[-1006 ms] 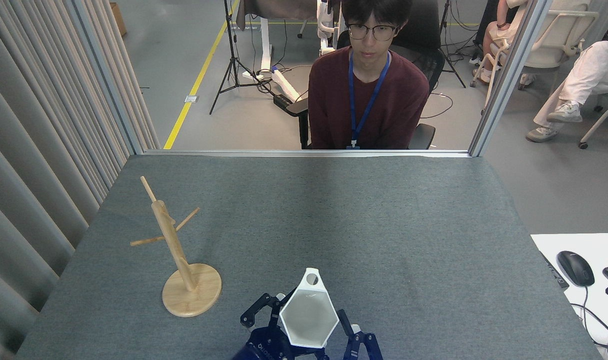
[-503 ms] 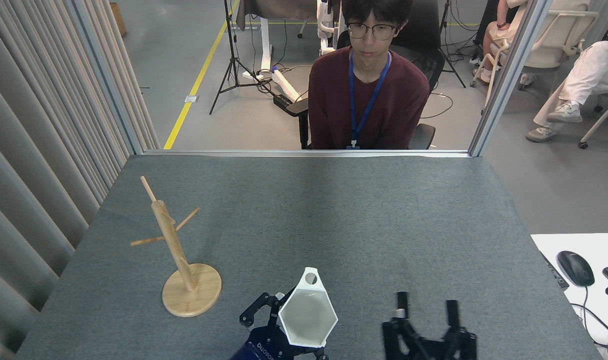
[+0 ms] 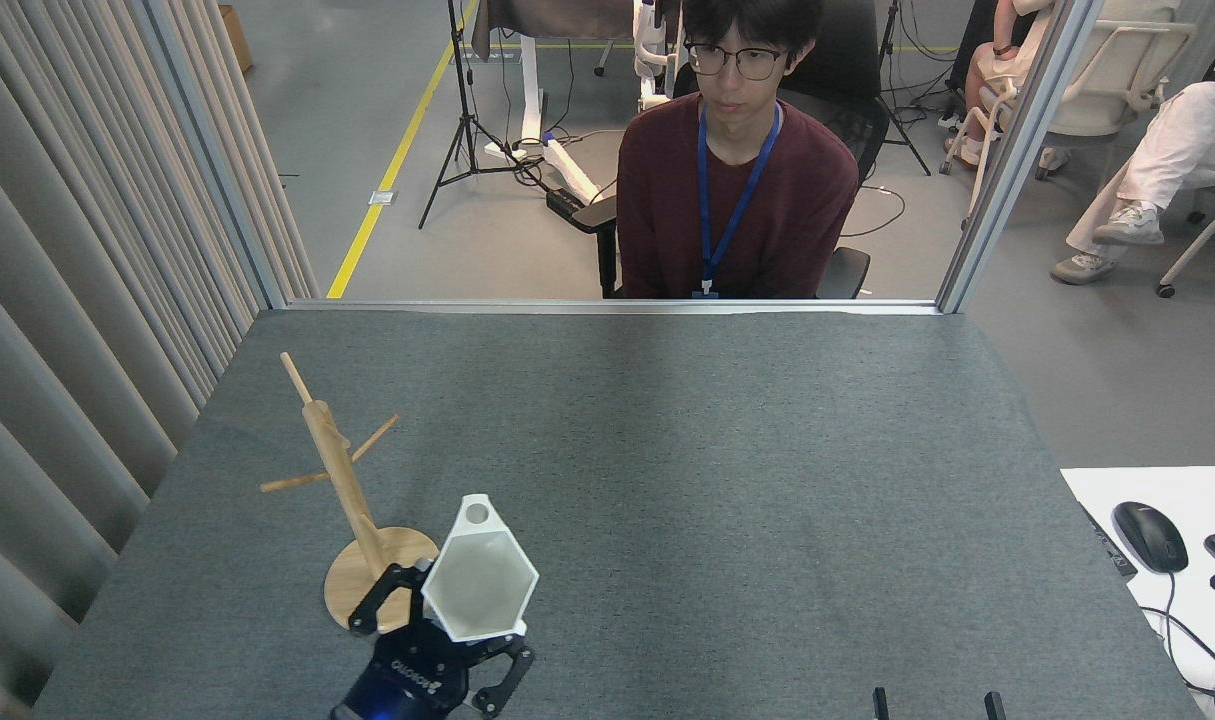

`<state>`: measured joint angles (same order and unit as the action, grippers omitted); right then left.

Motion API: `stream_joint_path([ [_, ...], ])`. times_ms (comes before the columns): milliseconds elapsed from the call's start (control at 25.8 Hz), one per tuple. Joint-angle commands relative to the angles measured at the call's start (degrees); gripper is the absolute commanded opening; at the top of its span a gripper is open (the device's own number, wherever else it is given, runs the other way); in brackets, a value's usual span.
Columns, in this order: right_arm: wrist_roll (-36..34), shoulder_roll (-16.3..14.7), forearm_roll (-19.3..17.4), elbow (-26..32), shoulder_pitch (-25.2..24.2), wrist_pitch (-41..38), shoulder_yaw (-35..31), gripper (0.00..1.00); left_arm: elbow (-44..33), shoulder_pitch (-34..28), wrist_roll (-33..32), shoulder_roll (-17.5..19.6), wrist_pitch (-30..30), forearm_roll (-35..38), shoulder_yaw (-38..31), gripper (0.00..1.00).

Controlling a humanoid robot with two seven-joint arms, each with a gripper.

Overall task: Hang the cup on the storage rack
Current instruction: 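Carry the cup with the left gripper toward the wooden stand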

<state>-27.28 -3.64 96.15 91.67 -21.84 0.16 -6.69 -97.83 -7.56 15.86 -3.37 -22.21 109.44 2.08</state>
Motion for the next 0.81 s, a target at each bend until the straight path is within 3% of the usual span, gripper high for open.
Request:
stream_joint_path([
  [0,0.04,0.13,1.15,-0.44,-0.14,-0.16,0.01,0.99,-1.22,-2.46,0.31,0.82,-1.17,-0.98,-7.09,0.17],
  [310,0.48,0.48,1.85,-0.97,1.09,0.46,0.80,0.99,-1.22,-2.11,0.05,2.05,0.06,-3.35,-14.64,0.17],
  [503,0.56,0.92,1.85,-1.23,1.18,1.16,2.03,0.99,0.19,1.05,-2.42,2.32,5.69,4.64,-16.05,0.17],
  [774,0.65,1.36,2.90,-1.32,2.24,1.77,2.47,0.99,0.01,1.32,-2.77,1.35,6.48,9.83,-20.36,0.16],
])
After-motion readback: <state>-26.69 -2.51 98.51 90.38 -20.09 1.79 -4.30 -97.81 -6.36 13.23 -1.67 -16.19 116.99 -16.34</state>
